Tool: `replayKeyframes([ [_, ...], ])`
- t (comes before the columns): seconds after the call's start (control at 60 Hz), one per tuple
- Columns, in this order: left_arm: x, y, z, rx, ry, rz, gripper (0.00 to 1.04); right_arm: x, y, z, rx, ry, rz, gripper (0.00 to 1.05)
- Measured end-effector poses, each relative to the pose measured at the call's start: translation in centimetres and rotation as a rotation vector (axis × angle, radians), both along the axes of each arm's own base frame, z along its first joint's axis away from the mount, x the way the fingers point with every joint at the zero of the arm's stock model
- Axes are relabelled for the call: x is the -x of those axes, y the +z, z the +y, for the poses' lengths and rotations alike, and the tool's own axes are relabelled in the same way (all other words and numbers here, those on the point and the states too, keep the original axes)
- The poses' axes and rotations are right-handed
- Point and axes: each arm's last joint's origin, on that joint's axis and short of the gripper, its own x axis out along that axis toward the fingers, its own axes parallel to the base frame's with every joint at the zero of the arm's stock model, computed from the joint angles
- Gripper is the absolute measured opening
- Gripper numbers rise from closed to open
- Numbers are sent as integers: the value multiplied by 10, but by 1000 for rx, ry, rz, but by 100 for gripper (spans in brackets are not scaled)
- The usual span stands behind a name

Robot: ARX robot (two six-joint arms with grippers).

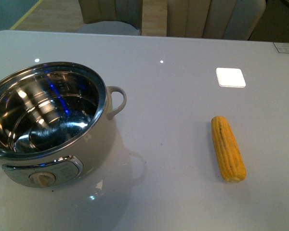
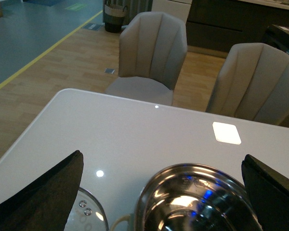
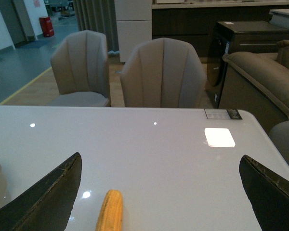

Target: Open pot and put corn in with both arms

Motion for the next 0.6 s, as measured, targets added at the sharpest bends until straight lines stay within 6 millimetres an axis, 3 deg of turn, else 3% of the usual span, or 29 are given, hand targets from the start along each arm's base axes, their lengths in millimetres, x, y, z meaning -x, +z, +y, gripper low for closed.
replayKeyframes([
  [0.067,6,1,-7,-11,1,-10,96,0,0,0,0,0,0,96],
  [0.117,9,0,-12,-63,50,-80,88,0,0,0,0,0,0,96],
  [0.4,36,-19,-37,-106,80,-128,36,0,0,0,0,0,0,96],
  [0.517,47,-26,-46,-109,78,-132,5,0,0,0,0,0,0,96],
  [0.6,54,-30,-50,-110,78,-129,3,0,0,0,0,0,0,96],
])
